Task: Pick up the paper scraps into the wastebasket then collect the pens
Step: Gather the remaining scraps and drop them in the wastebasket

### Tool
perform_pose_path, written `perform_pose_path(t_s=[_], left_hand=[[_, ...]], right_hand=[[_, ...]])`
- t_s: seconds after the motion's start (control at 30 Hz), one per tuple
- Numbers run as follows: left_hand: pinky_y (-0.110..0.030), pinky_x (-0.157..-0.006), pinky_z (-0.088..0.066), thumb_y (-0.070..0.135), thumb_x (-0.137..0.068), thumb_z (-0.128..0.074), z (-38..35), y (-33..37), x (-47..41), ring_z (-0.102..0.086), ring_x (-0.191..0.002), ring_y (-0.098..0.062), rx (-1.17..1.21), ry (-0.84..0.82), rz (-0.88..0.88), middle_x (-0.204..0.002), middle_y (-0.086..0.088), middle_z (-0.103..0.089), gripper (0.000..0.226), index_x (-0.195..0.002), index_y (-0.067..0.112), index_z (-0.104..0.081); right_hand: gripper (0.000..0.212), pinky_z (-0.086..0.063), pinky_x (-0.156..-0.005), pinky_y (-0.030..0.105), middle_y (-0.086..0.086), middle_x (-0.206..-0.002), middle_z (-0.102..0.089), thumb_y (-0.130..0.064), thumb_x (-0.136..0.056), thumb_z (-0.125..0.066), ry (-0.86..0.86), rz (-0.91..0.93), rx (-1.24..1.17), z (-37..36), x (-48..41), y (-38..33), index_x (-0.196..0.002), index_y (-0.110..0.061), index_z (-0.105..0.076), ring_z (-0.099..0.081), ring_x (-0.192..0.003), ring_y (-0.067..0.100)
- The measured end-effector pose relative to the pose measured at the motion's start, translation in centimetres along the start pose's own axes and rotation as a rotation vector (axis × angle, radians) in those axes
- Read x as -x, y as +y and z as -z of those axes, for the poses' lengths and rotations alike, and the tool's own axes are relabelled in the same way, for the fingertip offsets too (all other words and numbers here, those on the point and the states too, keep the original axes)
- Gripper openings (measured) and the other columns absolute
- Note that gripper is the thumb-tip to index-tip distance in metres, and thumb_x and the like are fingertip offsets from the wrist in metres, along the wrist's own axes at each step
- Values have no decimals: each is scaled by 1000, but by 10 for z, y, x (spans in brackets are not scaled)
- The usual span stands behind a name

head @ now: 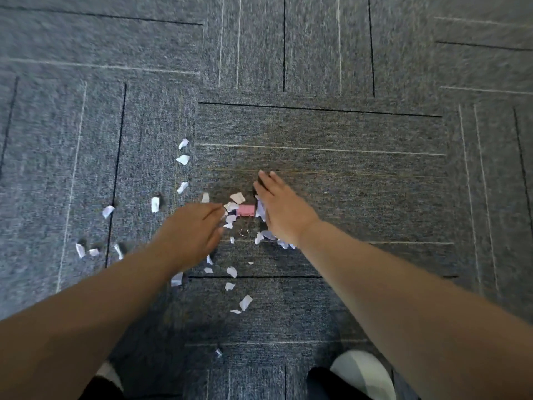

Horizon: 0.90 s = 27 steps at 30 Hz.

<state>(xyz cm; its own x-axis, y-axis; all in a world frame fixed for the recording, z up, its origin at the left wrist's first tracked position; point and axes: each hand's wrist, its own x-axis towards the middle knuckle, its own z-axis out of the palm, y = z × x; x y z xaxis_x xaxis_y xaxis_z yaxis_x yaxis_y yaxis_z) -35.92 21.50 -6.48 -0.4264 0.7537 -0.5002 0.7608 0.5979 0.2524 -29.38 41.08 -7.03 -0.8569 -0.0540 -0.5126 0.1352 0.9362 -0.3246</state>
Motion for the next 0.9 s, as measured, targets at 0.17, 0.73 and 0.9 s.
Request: perform_pose_path(t_s=[0.17, 0.73, 0.9], left_hand=[[-49, -99, -38, 30, -91, -41, 5, -25, 3, -46, -123, -34, 6, 178, 69, -136, -17, -46, 46, -131, 7, -45], [-36, -111, 2, 26, -98, -32, -2, -60, -8, 11, -141, -25, 25, 24, 129, -153, -11, 16, 64, -144, 8, 9], [-42, -104, -18, 20, -89, -49, -50, -60, 69, -27, -136, -29, -56, 43, -1, -148, -15, -26, 60, -140, 3, -22]], right_hand=[[45, -42, -103, 38, 6, -143, -42, -8, -89, -52, 102, 72, -127, -37, 44, -20, -134, -10, -45, -37, -132, 22], [59, -37, -106, 37, 1, -156, -7, -2, -91, -45, -23, 142, -3, -28, -4, -62, -145, -14, -24, -2, -142, 19], [53, -16, -115, 41, 5, -156, -10, -8, -95, -38, -146, 289, 39, -55, 27, -90, -145, -13, -21, -7, -142, 22]])
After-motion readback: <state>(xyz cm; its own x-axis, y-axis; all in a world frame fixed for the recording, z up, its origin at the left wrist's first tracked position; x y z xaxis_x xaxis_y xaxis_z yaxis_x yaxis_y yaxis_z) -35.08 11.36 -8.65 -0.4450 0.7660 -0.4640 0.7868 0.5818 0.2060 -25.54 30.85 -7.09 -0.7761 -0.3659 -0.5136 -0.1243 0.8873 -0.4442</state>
